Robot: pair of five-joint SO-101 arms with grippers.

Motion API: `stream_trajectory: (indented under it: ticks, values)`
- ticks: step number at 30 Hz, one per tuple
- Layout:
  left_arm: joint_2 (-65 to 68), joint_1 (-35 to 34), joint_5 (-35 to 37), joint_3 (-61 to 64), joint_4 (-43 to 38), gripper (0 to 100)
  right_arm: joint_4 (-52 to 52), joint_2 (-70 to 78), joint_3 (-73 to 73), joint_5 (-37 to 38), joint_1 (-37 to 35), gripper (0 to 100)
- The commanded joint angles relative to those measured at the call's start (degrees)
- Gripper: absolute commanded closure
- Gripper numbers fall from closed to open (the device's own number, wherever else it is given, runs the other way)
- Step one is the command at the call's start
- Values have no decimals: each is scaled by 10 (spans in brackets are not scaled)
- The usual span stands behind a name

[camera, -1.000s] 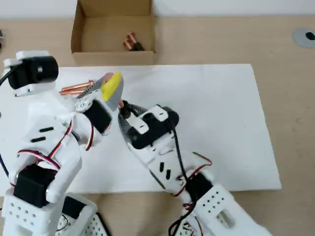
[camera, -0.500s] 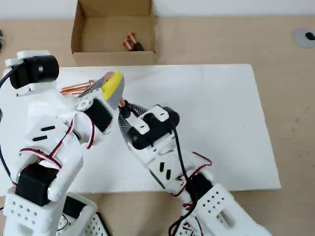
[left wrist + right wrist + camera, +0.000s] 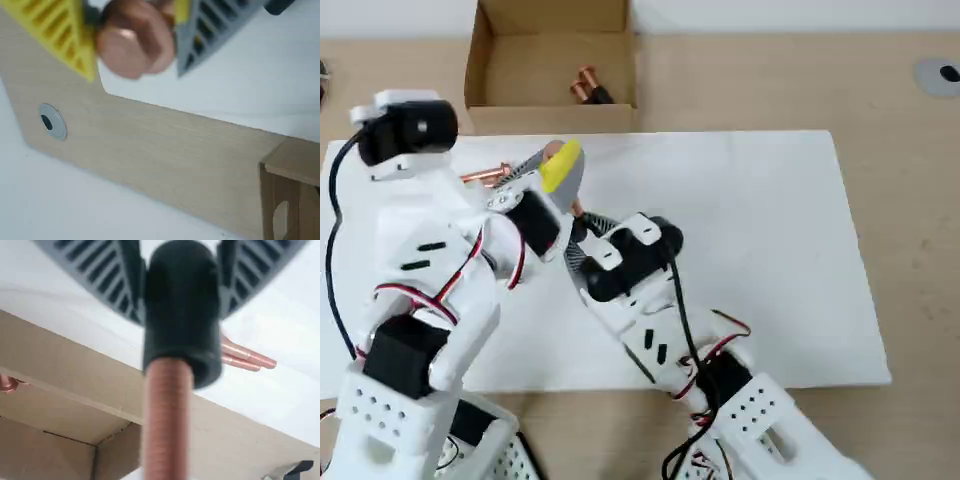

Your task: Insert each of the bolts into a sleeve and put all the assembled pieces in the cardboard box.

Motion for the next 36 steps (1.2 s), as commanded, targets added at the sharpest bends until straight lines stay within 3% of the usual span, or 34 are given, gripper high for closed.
stream_trajectory:
  ticks: [1, 17, 36]
  values:
    - [7, -4, -17, -6, -3, 991, -14, -13, -23, 2, 8, 988]
    - [6, -21, -48, -33, 48, 991, -14, -13, -23, 2, 8, 988]
    - [11, -18, -72, -98, 266, 991, 29, -13, -90, 1, 34, 988]
